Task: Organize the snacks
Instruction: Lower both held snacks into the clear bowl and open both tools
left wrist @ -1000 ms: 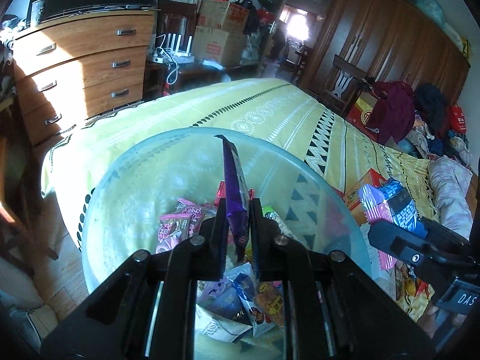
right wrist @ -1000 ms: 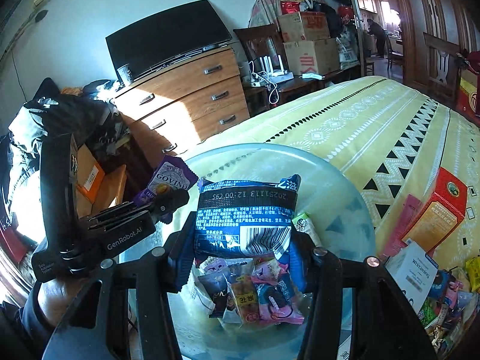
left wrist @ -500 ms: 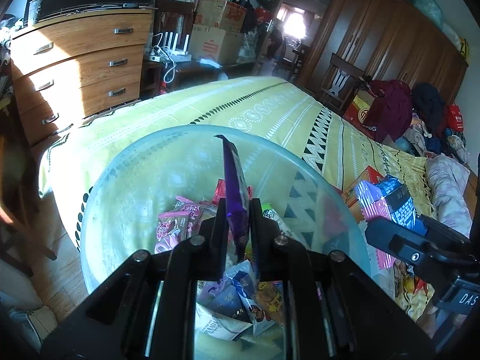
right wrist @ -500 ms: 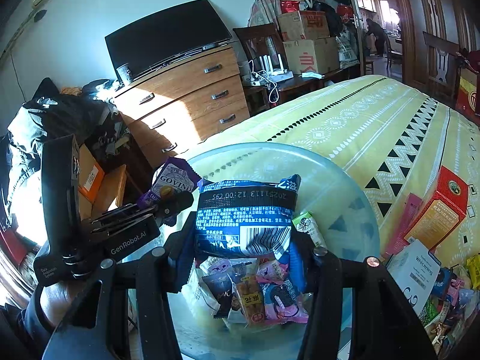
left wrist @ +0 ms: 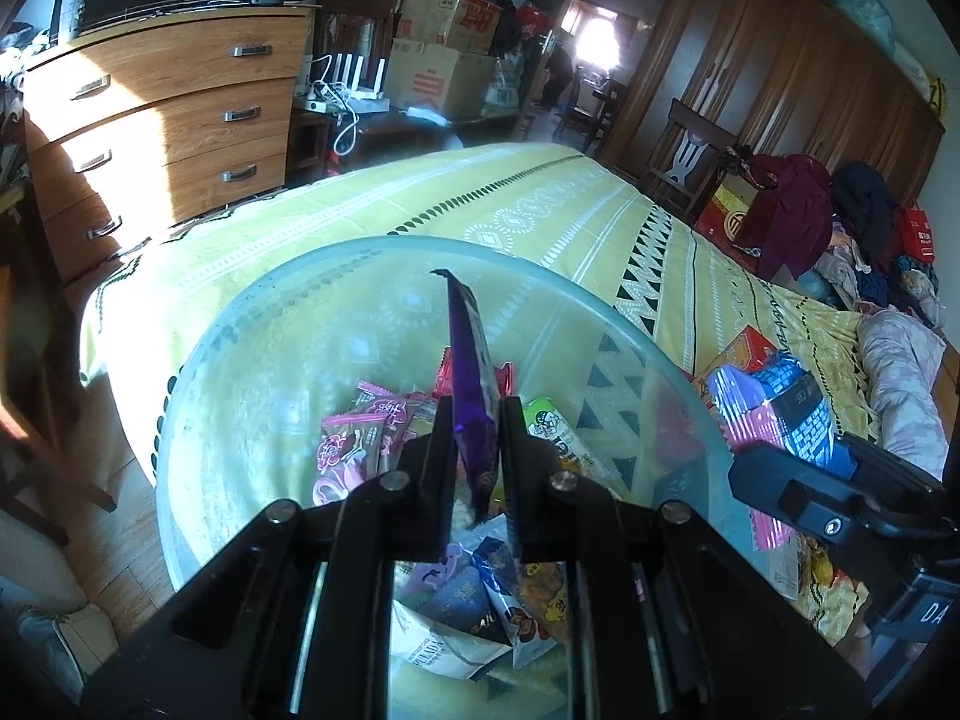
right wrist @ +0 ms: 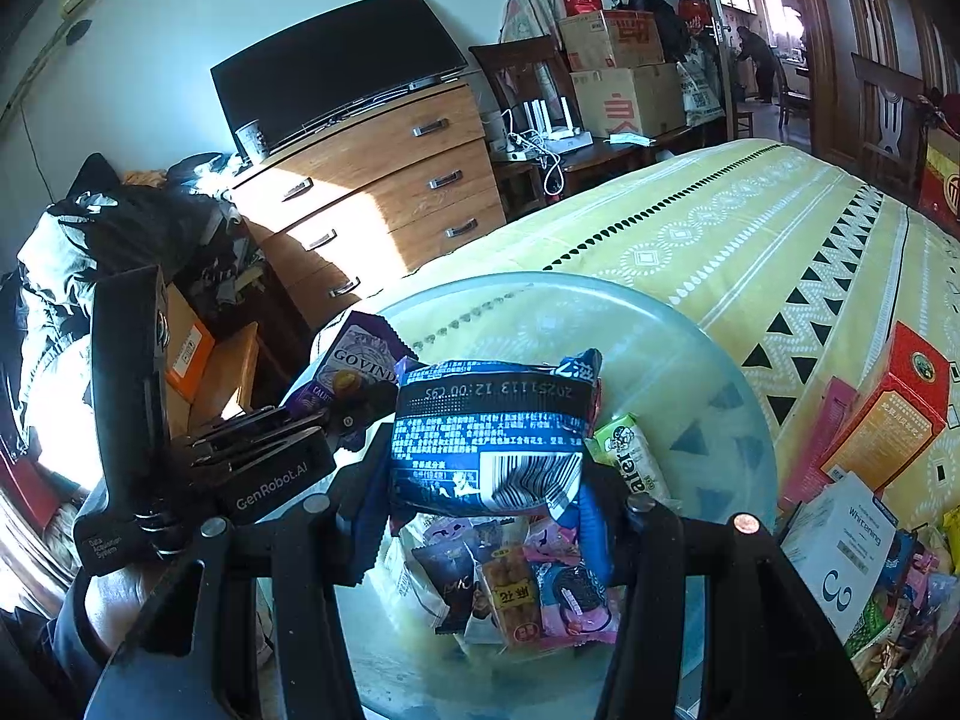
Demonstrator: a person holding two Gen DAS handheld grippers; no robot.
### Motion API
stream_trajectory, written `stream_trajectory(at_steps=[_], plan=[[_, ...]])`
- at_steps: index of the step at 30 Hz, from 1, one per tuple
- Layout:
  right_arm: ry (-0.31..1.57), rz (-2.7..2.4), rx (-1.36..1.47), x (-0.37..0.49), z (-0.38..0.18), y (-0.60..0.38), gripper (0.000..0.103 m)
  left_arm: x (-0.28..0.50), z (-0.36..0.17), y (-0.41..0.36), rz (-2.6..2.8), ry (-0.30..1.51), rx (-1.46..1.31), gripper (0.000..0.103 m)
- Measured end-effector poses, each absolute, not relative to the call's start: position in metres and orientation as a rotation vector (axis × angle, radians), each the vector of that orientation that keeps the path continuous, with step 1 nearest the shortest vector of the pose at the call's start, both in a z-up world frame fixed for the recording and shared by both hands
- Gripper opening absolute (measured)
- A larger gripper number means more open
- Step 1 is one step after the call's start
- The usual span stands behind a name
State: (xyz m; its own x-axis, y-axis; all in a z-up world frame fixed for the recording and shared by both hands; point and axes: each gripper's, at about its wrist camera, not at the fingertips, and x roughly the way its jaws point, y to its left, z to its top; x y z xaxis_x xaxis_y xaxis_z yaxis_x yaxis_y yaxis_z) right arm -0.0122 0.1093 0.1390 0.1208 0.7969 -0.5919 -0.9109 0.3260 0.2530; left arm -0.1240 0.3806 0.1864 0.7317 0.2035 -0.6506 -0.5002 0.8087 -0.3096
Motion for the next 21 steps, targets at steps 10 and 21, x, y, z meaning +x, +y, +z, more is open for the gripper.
stream_trajectory(at_steps=[10,21], plan=[[0.746,1.265,-0.176,-0.011,0.133,0.113,0.061,-0.126,0.186,0.381,0.44,0.642,-0.493,0.062],[0.619,1.137,-0.09,0.0,0.131,0.013,0.074,-0.111,0.201,0.347,0.398,0.622,-0.438,0.081]])
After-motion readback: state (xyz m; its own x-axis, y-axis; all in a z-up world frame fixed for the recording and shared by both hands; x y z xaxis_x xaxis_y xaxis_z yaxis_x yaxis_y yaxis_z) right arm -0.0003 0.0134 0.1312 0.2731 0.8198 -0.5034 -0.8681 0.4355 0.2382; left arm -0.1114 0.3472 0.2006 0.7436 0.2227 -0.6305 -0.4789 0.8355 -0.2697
